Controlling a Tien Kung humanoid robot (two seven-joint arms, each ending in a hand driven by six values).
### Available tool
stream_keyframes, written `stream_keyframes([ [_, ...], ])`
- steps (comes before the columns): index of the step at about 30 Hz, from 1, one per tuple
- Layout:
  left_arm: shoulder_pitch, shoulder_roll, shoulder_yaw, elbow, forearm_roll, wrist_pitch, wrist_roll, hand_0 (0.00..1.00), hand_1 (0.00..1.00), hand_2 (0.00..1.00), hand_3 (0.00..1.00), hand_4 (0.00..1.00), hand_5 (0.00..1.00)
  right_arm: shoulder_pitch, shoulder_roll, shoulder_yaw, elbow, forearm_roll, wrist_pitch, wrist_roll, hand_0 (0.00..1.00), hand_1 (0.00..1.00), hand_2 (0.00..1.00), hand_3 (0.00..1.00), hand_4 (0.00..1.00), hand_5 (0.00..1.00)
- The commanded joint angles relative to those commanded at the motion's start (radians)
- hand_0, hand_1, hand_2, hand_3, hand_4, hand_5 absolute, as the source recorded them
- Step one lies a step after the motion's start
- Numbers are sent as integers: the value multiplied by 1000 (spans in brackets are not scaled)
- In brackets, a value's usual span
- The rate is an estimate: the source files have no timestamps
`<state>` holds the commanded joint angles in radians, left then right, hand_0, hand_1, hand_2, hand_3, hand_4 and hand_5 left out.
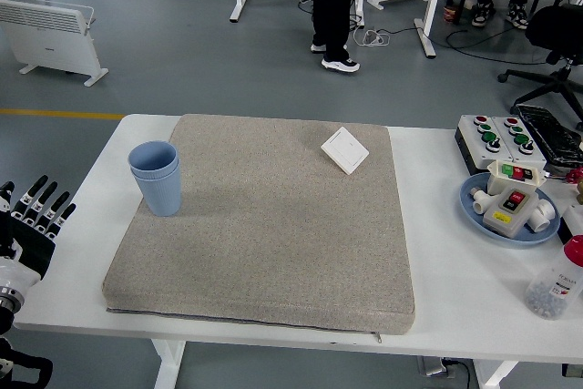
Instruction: Push cup pick cup insert cup
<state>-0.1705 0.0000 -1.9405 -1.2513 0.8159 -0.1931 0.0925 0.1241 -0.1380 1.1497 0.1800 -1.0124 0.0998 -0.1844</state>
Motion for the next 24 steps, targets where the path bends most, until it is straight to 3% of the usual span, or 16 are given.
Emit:
stream_keyframes([
  [24,-13,0,2,-2,6,0,-1,836,854,909,816,609,998,11,-1,2,0,8,-1,1,781,697,705,580,146,483],
])
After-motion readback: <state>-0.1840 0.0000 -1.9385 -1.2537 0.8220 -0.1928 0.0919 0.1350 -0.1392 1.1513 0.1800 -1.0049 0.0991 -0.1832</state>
